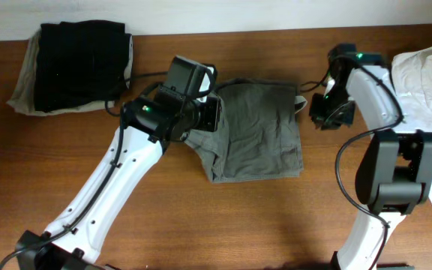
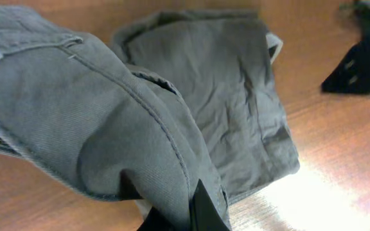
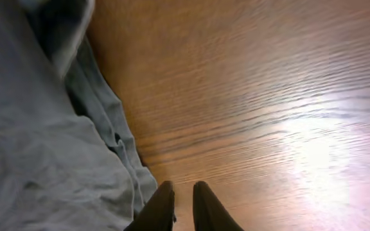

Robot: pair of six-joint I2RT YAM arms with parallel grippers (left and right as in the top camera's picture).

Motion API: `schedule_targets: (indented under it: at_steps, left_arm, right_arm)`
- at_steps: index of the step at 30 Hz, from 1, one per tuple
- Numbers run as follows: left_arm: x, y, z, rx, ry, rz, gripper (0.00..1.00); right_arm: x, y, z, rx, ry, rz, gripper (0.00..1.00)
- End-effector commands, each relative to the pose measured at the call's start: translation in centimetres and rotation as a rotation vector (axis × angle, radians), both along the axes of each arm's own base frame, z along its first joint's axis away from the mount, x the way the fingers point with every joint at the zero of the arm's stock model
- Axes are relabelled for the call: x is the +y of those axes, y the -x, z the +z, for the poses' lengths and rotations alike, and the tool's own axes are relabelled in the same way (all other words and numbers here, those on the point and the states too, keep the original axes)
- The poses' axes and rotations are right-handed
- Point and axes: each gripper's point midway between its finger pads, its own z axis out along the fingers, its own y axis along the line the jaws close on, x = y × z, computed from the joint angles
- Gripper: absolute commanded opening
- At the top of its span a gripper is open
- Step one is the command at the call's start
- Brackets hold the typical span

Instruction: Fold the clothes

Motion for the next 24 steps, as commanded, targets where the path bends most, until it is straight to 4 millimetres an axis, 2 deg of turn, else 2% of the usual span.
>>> schedule_targets:
  at_steps: [1,2,5,9,11,12,17,24]
  left_arm:
    - [0.0,-0.7,1.7,-0.049,0.005,0.006,0.01]
    - [-0.2,-0.6,1.6,-0.049,0.004,0.001,0.01]
    - [-1.1,-0.3,1.7,-0.056,0.009,-0.022,0.01]
    - [-3.7,0.7,1.8,-0.072,0.021,-0.083,0.01]
    - [-5.0,1.1,1.1,-0.062,0.016,-0.111,0.01]
    - [-5.9,1.3,0.0,-0.044,0.005,-0.130,0.01]
    - [-7.5,1.2,-3.0,0.021,-0.002,-0.146,0.01]
    - [-10.0,1.3,-5.4,0.050,0.015,-0.198,0.01]
  right_arm:
    - [1.2,1.3,-2.5,0.036,0.001,0.013,0.16]
    - [1.3,1.6,-3.5,0.038,0.000,0.012,0.16]
    - [1.7,2.1,-5.1,0.036,-0.027,0.011,0.16]
    - [2.6,2.4,-6.0,0.030,-0.077,0.009,0.16]
    - [2.8,2.3,-6.0,0.028,-0.085,0.008,0.16]
    - [2.8,2.3,-6.0,0.027,-0.090,0.008,0.16]
    - [2.9,2.3,-6.0,0.027,-0.094,0.008,0.16]
    - [3.0,2.1,-6.0,0.017,-0.097,0.008,0.17]
